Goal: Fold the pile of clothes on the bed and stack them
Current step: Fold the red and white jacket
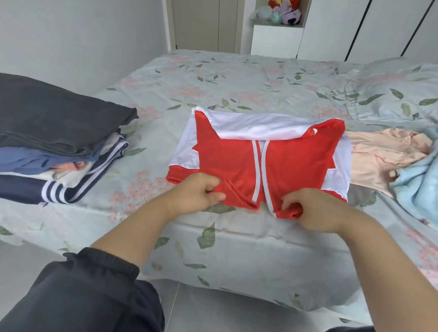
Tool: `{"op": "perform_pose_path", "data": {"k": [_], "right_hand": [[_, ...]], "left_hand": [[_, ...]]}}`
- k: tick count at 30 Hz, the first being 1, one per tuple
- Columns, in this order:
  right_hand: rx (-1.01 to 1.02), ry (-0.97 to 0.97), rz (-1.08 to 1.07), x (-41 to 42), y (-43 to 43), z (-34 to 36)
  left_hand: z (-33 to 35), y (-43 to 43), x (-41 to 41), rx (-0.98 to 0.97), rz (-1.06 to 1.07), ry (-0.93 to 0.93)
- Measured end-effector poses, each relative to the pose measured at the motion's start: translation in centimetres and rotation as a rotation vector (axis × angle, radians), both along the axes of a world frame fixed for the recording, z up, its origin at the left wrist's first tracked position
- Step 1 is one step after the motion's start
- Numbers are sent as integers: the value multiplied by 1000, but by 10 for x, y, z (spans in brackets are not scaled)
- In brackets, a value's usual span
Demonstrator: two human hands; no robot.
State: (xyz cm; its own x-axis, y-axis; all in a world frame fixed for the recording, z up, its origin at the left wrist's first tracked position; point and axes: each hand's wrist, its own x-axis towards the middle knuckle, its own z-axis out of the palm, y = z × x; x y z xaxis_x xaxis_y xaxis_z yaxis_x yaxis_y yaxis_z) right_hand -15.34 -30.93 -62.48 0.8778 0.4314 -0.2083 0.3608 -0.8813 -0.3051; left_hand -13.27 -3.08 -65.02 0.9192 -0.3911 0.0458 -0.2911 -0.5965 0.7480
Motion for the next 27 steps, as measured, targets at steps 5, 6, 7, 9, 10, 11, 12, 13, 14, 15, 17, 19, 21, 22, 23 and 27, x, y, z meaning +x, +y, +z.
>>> {"op": "perform_pose_path", "data": {"k": [5,6,7,9,10,11,12,13,14,15,17,19,21,22,23,27], "right_hand": [[-150,313,-28,6,0,12],[3,176,-115,9,7,11],[135,17,-201,14,13,6],[278,-184,-266,25,30,-3],[316,-185,-256,29,38,-8],[372,-160,-240,34,45,-13],[437,-148,-217,39,50,-17],[509,-138,-206,43,56,-19],[553,-142,-219,48,59,-22],[590,-151,-247,53,62,-23],[643,-184,-329,64,67,-28],[723,-207,-423,72,70,-30],[752,-207,-486,79,73,-34],[746,-194,-500,82,74,-37],[741,-189,-508,84,75,-40],[746,-254,-509,91,78,-38]], "left_hand": [[13,-3,15,-453,210,99],[13,-6,17,-506,240,110],[14,-9,18,-534,261,116],[15,-15,24,-539,283,108],[16,-17,28,-527,287,93],[16,-18,32,-505,289,79],[17,-19,37,-485,288,68],[17,-20,41,-467,282,58],[17,-22,46,-452,278,43],[17,-23,51,-434,293,18],[18,-22,59,-378,364,-50],[17,-17,66,-288,376,-15],[15,-9,70,-115,286,115],[13,-5,71,-22,234,165],[13,-3,73,34,205,191],[12,1,81,-76,289,186]]}}
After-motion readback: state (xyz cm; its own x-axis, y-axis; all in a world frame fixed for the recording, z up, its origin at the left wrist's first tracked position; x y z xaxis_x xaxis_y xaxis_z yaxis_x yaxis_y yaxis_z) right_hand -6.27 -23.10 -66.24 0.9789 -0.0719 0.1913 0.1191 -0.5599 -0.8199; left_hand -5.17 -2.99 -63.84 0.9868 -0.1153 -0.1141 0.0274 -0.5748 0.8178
